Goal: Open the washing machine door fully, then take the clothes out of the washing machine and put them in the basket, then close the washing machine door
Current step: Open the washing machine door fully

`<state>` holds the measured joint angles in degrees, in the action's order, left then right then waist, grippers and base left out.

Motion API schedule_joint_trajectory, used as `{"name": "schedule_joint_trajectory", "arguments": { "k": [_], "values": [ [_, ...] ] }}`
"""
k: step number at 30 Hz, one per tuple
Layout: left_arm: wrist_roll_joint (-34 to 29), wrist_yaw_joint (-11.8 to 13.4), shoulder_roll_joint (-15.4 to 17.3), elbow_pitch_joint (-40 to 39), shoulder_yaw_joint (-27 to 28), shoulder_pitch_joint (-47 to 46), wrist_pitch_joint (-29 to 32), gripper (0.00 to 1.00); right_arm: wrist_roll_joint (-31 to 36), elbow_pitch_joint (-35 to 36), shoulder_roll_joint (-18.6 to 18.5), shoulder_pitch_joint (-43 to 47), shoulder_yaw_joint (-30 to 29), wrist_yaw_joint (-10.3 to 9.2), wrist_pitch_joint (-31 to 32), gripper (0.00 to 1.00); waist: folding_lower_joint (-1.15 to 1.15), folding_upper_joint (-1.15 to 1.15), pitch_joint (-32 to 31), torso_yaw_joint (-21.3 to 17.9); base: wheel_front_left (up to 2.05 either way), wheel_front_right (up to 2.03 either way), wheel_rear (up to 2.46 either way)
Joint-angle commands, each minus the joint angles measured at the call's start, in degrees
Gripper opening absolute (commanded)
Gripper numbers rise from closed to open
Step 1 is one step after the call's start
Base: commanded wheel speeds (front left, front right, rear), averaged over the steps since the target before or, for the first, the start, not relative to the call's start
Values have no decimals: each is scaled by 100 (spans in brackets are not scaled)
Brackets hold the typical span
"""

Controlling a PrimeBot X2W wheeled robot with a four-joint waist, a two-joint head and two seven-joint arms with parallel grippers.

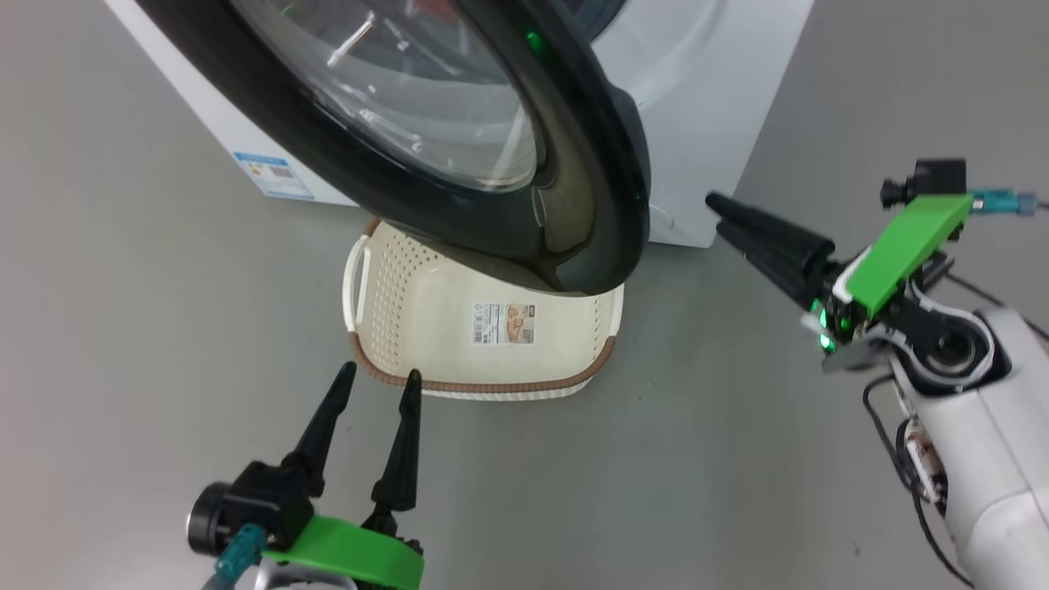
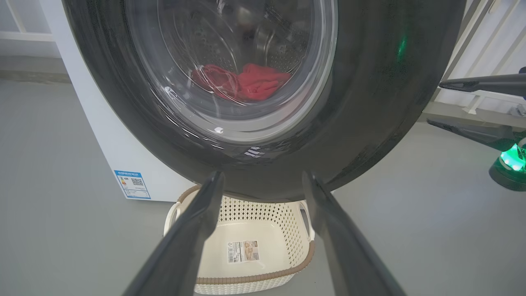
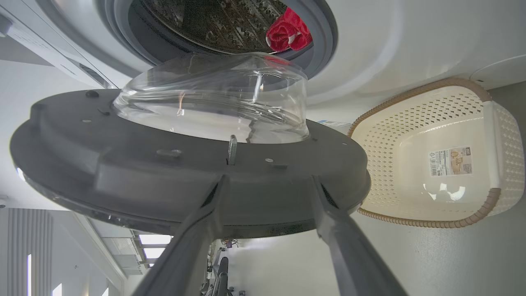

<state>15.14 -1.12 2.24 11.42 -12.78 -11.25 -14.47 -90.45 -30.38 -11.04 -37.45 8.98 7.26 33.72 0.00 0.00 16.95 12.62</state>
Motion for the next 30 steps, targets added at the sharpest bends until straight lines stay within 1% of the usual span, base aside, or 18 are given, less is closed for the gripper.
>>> {"name": "schedule_joint_trajectory", "arguments": {
  "k": [1,7,14,20,30],
  "values": [
    [-58,-35,64,-94,265,144,-52,100,58,202,36,243,39,23,-57,100,0,0,-165,-159,0,0,0],
    [-124,-80,64,-70,459,315,-52,100,101,322,51,854,54,23,-204,100,0,0,-382,-367,0,0,0],
    [-191,-140,64,-38,620,457,-52,100,99,412,77,1370,24,23,-372,100,0,0,-541,-541,0,0,0],
    [-222,-180,64,6,699,544,-52,100,113,382,76,1830,-53,23,-599,100,0,0,-674,-667,0,0,0],
    [-248,-209,64,65,800,700,-52,100,406,283,-42,2456,34,23,-1100,100,0,0,-853,-843,0,0,0]
  ]
}}
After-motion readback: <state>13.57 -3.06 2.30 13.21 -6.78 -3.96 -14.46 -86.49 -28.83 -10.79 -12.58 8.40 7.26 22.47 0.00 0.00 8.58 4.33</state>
